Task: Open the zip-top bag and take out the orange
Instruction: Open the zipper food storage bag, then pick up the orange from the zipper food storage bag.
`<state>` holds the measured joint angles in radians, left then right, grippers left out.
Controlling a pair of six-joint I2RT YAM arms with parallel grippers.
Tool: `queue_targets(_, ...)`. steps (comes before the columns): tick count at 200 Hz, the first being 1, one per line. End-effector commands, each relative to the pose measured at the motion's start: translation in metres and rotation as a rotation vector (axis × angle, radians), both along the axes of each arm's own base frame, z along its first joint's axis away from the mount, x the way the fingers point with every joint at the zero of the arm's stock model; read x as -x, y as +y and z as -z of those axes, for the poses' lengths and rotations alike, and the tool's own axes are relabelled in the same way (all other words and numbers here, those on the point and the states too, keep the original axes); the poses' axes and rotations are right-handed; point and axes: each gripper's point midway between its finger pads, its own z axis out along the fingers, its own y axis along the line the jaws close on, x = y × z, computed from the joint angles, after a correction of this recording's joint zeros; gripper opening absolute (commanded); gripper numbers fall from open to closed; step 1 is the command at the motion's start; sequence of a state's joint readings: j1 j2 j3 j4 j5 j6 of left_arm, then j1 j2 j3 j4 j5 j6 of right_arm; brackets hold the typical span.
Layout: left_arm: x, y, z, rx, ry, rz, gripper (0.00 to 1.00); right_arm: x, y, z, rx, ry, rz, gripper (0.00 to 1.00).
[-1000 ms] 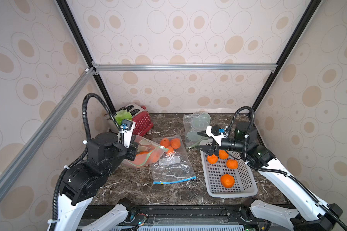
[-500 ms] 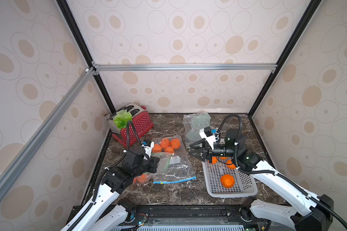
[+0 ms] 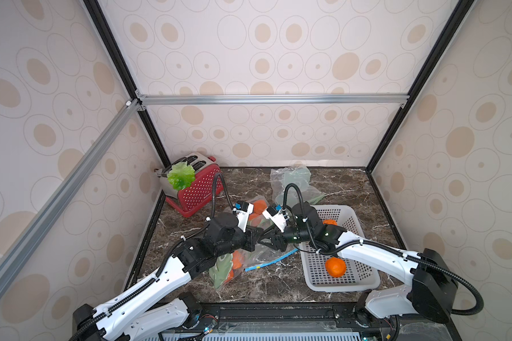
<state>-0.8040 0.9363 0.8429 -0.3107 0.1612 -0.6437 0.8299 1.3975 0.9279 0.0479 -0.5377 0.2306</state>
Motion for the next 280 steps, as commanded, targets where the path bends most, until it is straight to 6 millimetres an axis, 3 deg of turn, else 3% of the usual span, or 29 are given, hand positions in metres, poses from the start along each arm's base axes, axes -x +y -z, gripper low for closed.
queue_targets(1, -0.004, -0.005, -0.026, 0.068, -0.046, -0.014, 0.0, -0.011, 0.008, -0.007, -0.007, -0.028, 0.021, 0.36)
queue_targets(4, -0.004, -0.005, -0.025, 0.067, -0.043, -0.013, 0.0, -0.009, 0.009, -0.004, -0.007, -0.019, 0.01, 0.36)
queue_targets(19, -0.004, -0.003, -0.022, 0.049, -0.046, -0.016, 0.3, -0.003, 0.015, 0.01, 0.008, 0.012, -0.037, 0.4)
queue_targets(35, -0.009, 0.017, -0.021, -0.021, -0.086, -0.091, 0.53, -0.002, 0.016, 0.028, 0.033, 0.009, -0.055, 0.41)
queue_targets(49, -0.019, 0.061, -0.013, -0.157, -0.134, -0.272, 0.71, 0.002, 0.015, 0.038, 0.035, -0.021, -0.08, 0.42)
queue_targets(61, -0.024, 0.108, -0.007, -0.251, -0.163, -0.475, 0.79, 0.005, 0.015, 0.041, 0.028, -0.053, -0.106, 0.44)
queue_targets(80, -0.018, 0.143, 0.004, -0.257, -0.163, -0.597, 0.8, 0.014, 0.013, 0.044, 0.011, -0.096, -0.157, 0.47)
queue_targets(98, -0.008, 0.163, 0.022, -0.232, -0.097, -0.665, 0.8, 0.031, 0.009, 0.053, 0.013, -0.124, -0.263, 0.52)
queue_targets(129, 0.014, 0.194, 0.07, -0.269, 0.01, -0.767, 0.79, 0.055, 0.006, 0.072, 0.012, -0.178, -0.4, 0.57)
queue_targets(166, 0.031, 0.226, 0.114, -0.353, 0.118, -0.932, 0.77, 0.052, 0.008, 0.081, 0.028, -0.251, -0.389, 0.59)
queue_targets(210, 0.035, 0.224, 0.15, -0.327, 0.185, -0.957, 0.78, 0.052, 0.0, 0.087, 0.009, -0.295, -0.344, 0.6)
queue_targets(256, 0.034, 0.216, 0.179, -0.27, 0.216, -0.936, 0.69, 0.054, 0.002, 0.092, -0.016, -0.272, -0.346, 0.6)
queue_targets(268, 0.035, 0.218, 0.18, -0.285, 0.221, -0.943, 0.63, 0.054, 0.003, 0.091, -0.022, -0.276, -0.348, 0.6)
queue_targets(280, 0.033, 0.218, 0.178, -0.291, 0.214, -0.94, 0.51, 0.054, 0.003, 0.092, -0.021, -0.274, -0.349, 0.6)
